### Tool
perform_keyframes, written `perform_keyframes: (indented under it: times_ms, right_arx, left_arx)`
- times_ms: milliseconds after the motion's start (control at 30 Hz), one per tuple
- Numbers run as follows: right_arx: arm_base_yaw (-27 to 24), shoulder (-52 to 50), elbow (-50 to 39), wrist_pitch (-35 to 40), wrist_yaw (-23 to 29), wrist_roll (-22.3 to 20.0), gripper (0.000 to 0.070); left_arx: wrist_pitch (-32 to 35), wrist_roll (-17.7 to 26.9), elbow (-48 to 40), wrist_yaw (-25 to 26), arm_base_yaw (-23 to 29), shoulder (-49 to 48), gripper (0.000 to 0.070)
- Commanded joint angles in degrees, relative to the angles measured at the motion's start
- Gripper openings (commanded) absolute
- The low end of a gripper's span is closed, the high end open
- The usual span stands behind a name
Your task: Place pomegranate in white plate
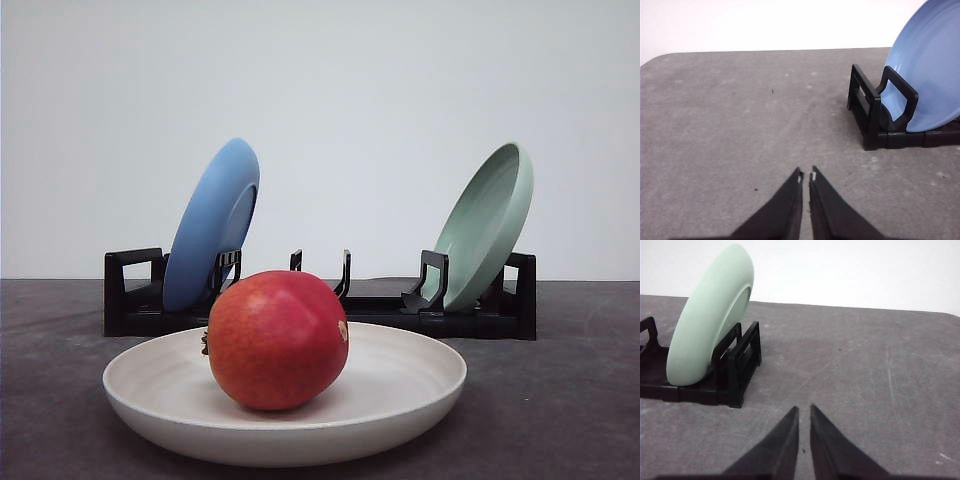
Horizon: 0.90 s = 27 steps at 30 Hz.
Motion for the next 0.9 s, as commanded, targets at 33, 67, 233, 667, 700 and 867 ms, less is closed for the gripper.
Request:
perform_keyframes:
  times_ms: [33,67,233,667,700,867]
  right_arx:
    - [0.0,-0.1,-0.2,0.5,0.1,1.0,0.0038]
    - [0.0,-0.1,-0.2,0.5,0.1,1.0,0.0038]
    - [0.0,-0.1,-0.2,0.5,0.1,1.0,0.0038]
    - [0.0,-0.1,-0.2,0.5,0.1,1.0,0.0038]
    - [0.0,-0.1,-0.2,0.5,0.1,1.0,0.0038]
    - [0.0,-0.1,-0.2,0.5,0.1,1.0,0.0038]
  left_arx:
    - [-0.1,0.8,-0.6,-0.2,0.2,0.0,0.0]
    - [-0.1,0.8,-0.6,-0.2,0.2,0.0,0.0]
    - [-0.1,0.8,-0.6,-0.2,0.2,0.0,0.0]
    - [-0.1,0.8,-0.6,-0.2,0.2,0.0,0.0]
    - [-0.1,0.8,-0.6,-0.2,0.2,0.0,0.0]
    - [-0.1,0.8,-0.6,-0.1,0.2,0.0,0.0]
